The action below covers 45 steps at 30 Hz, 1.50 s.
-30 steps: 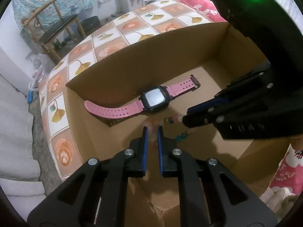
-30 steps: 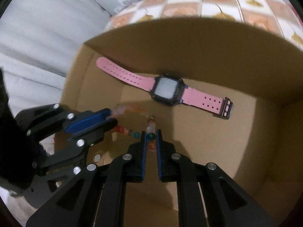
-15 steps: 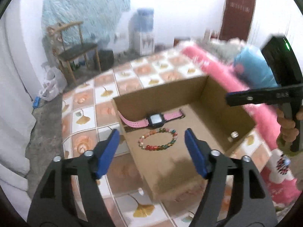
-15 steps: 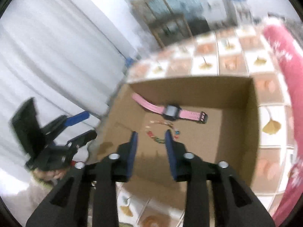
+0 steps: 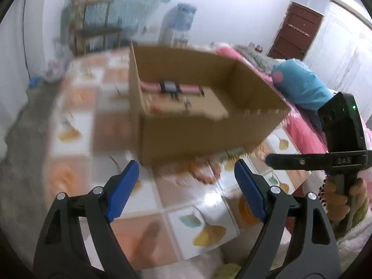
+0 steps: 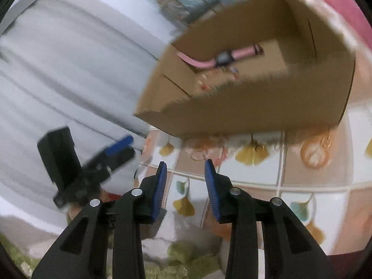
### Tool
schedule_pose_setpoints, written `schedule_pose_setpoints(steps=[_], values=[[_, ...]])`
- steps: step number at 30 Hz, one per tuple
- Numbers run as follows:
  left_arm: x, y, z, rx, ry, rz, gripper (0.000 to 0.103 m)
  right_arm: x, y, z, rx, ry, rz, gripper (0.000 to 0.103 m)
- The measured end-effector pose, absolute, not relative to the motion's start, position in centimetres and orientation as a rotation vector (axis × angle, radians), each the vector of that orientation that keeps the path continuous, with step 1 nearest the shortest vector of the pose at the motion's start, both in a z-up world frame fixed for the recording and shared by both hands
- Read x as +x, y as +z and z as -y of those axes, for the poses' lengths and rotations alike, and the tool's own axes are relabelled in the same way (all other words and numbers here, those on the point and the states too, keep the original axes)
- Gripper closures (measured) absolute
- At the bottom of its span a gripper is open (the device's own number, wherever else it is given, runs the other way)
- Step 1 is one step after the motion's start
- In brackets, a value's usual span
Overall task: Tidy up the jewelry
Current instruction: 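Move the right gripper back to the remaining bracelets beside the box, then close the right gripper on the pink bead bracelet beside the box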
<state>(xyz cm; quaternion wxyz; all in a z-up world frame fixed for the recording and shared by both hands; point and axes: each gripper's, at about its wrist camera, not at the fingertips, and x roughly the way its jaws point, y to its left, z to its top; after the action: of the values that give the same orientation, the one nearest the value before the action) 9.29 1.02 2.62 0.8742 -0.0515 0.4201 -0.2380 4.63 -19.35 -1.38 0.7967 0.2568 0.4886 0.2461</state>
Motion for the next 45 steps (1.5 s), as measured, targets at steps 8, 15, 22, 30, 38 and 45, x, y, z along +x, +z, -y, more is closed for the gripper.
schedule_pose_setpoints(steps=[8,15,22,30,38,45], values=[[11.9,-1.8,1.1,-0.2,-0.516,-0.968,0.055,6.4,-0.9,17.7,0.396,0.43,-1.04,0.081],[12.4,-2.8,3.4,-0.146,-0.504,-0.991,0.072,6.0,-2.0,17.7,0.399,0.408,-1.058,0.081],[12.3,-3.8,5.0,-0.066,-0.457,-0.999,0.087,6.1,-2.7,17.5,0.401,0.413,-1.079,0.081],[11.8,-3.8,4.9,-0.04,-0.434,-0.996,0.094,6.1,-2.6,17.3,0.392,0.398,-1.086,0.081],[9.6,-3.9,2.7,-0.014,-0.446,-1.016,0.094,6.7,-3.1,15.6,0.356,0.438,-1.109,0.081],[8.8,-3.9,1.7,-0.049,-0.463,-1.016,0.094,7.5,-3.8,12.2,0.253,0.501,-1.12,0.081]])
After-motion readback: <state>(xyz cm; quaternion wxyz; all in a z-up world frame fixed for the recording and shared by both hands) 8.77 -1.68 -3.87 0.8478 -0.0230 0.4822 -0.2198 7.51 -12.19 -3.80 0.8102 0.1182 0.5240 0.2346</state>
